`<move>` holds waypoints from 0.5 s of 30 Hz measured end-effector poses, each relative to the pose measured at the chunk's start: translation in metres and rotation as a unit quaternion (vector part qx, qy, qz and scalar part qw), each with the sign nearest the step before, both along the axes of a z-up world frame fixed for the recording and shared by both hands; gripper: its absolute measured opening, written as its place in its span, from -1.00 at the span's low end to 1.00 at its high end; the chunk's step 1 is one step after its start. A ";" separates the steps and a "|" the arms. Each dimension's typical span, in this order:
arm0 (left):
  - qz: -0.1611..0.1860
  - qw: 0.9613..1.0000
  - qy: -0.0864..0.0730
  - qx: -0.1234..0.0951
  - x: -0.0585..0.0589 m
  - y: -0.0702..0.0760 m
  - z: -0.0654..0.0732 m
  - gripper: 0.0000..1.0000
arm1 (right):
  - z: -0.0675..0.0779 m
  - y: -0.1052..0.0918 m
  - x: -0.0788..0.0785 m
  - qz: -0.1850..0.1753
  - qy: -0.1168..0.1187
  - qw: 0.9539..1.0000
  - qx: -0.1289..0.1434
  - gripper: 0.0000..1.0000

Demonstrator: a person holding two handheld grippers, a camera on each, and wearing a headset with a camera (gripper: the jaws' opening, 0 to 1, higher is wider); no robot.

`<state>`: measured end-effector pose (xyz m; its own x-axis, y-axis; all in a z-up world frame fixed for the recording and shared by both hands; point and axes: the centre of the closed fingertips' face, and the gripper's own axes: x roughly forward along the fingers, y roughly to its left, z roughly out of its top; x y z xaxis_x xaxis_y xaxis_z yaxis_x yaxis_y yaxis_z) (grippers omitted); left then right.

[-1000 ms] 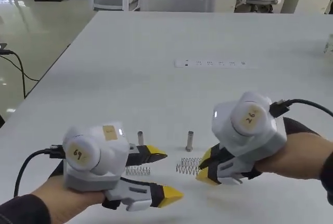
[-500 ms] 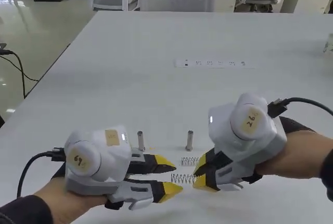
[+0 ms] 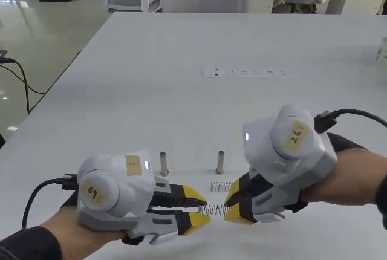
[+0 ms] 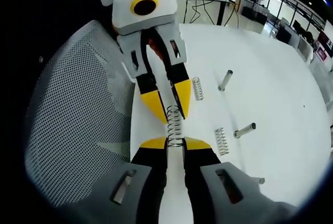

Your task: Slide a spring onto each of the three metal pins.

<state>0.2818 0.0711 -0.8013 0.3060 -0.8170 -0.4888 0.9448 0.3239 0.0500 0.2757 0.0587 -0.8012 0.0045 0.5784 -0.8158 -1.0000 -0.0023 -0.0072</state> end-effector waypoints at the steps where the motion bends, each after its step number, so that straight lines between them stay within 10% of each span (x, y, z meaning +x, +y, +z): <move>1: 0.000 1.000 0.000 0.000 0.000 0.000 0.000 -0.80 | 0.001 0.000 0.000 -0.002 0.002 1.000 0.001 -0.75; 15: -0.003 1.000 -0.006 0.007 0.000 0.001 -0.001 -0.83 | 0.025 0.011 -0.001 -0.016 0.012 0.999 0.040 -0.75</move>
